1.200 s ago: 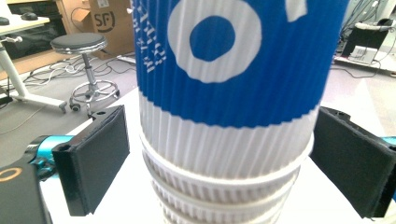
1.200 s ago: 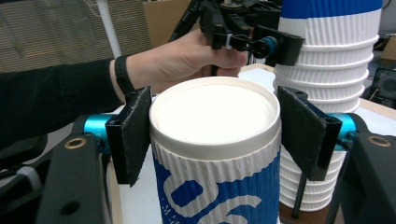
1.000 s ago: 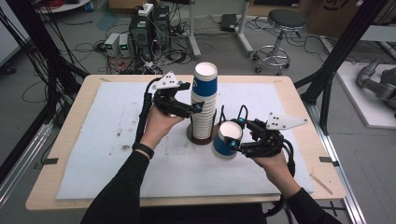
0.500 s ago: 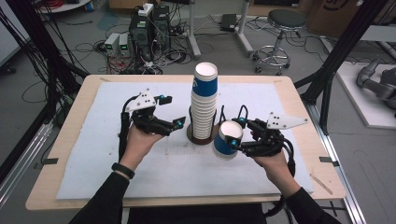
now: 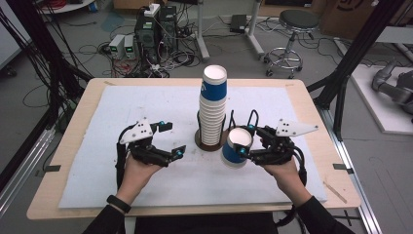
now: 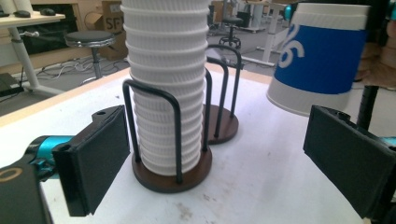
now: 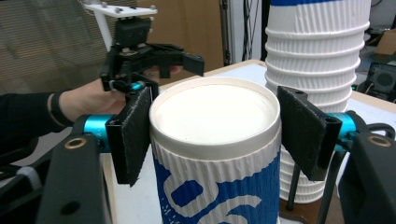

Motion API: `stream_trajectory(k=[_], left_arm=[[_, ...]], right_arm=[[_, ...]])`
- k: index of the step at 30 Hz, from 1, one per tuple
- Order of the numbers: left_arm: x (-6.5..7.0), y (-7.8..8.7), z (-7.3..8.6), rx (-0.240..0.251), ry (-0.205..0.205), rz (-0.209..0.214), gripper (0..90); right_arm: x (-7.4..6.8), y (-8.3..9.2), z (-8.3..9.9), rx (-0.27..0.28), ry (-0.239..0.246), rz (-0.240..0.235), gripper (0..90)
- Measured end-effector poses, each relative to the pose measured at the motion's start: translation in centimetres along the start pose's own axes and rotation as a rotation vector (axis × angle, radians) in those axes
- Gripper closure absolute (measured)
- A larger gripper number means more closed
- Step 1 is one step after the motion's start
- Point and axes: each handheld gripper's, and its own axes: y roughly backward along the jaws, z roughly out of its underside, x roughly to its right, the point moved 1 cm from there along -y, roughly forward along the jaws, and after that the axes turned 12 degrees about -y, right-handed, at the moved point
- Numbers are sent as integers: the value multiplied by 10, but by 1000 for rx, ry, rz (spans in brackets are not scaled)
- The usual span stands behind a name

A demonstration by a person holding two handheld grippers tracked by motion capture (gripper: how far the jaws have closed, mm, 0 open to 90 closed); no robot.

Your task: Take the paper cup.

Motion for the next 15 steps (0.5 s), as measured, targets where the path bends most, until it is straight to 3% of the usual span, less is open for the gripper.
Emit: stream_trajectory(k=[5,9,15], left_arm=[[11,8,7,3,-18,-7,71],[10,8,14,-68,-44,-12,71],[7,6,18,-71,-28,3,71]], right_arm=[[2,0,4,-1,-4,5,309],[3,0,5,-2,-5,5,309],[5,-4,8,-21,-9,4,309]])
